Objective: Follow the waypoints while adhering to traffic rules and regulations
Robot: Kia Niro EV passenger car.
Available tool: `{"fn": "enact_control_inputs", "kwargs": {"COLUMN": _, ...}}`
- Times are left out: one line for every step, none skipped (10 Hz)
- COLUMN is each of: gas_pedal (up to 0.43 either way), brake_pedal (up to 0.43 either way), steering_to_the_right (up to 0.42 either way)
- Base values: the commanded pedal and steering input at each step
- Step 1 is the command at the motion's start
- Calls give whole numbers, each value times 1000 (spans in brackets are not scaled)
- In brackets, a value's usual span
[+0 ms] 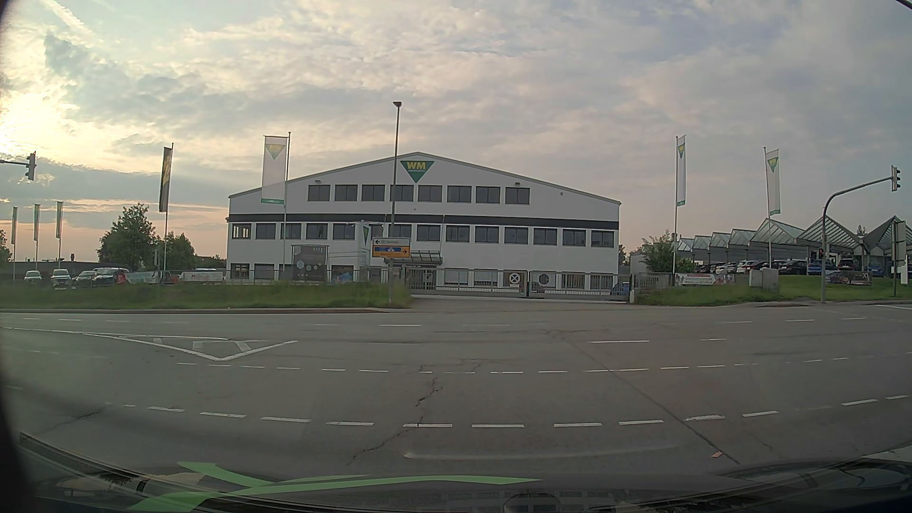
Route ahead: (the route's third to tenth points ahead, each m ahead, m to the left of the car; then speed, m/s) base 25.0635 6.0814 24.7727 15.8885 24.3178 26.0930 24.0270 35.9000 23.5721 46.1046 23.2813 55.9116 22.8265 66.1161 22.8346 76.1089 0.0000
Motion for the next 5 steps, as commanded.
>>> {"fn": "enact_control_inputs", "kwargs": {"gas_pedal": 0, "brake_pedal": 384, "steering_to_the_right": -25}}
{"fn": "enact_control_inputs", "kwargs": {"gas_pedal": 0, "brake_pedal": 384, "steering_to_the_right": -25}}
{"fn": "enact_control_inputs", "kwargs": {"gas_pedal": 0, "brake_pedal": 384, "steering_to_the_right": -25}}
{"fn": "enact_control_inputs", "kwargs": {"gas_pedal": 0, "brake_pedal": 384, "steering_to_the_right": -25}}
{"fn": "enact_control_inputs", "kwargs": {"gas_pedal": 0, "brake_pedal": 384, "steering_to_the_right": -25}}
